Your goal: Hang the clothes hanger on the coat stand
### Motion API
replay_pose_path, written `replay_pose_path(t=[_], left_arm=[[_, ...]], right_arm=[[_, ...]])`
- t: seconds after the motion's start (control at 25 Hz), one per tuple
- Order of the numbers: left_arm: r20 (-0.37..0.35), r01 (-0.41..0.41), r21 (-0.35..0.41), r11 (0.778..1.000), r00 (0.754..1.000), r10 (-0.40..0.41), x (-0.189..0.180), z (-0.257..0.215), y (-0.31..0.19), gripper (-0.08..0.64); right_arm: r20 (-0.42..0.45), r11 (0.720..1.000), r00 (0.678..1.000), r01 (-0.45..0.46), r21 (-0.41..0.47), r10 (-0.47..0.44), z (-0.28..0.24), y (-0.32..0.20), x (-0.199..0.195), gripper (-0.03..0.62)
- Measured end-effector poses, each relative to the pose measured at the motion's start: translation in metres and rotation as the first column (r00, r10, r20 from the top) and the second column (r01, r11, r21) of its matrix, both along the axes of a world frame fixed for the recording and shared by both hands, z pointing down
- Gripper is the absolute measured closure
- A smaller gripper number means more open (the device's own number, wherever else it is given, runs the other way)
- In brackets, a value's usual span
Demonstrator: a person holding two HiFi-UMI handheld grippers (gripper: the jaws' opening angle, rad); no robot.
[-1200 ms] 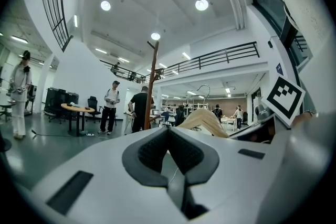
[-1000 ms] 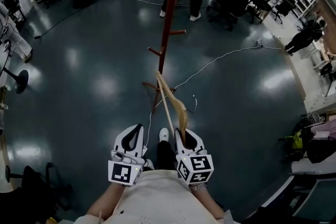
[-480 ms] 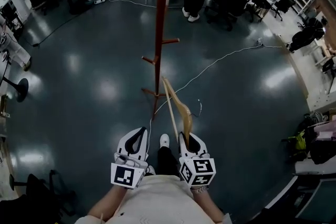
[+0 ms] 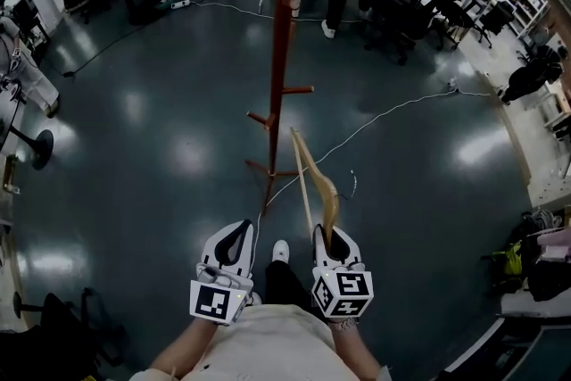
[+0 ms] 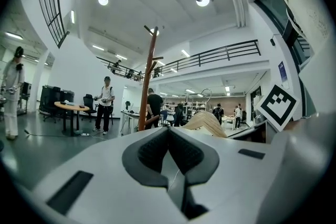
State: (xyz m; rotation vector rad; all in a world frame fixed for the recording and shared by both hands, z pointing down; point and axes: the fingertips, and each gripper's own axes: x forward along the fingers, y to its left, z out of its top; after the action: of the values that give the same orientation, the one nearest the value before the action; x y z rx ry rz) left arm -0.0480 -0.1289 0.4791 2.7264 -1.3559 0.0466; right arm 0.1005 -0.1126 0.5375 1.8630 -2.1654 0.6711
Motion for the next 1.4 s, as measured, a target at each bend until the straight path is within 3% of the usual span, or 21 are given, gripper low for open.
replay_pose_path(t=[0.56,0.88,1.16,1.4], left_arm=[[-0.028,0.064,0.016,0.998,0.998,-0.063,0.01,-0.03,-0.067,0.548],[-0.034,0.1,0.018,0.995,0.995,-0.099,0.001,-0.031,-0.072,0.548],[-0.022,0.112,0.013,0.994,0.994,-0.111,0.001,-0.028,-0.064,0.548],[-0.031,0.122,0.023,0.992,0.992,-0.122,-0.008,-0.038,-0.062,0.548]], right_arm=[[-0.072,0.999,0.997,0.026,0.034,-0.024,-0.041,-0.091,0.027,0.526],[-0.109,0.999,0.993,-0.04,0.026,0.043,-0.049,-0.107,0.056,0.526],[-0.134,0.991,0.988,-0.062,0.119,0.077,-0.086,-0.127,0.075,0.526],[-0.172,0.979,0.982,-0.043,0.199,0.078,-0.134,-0.156,0.062,0.526]])
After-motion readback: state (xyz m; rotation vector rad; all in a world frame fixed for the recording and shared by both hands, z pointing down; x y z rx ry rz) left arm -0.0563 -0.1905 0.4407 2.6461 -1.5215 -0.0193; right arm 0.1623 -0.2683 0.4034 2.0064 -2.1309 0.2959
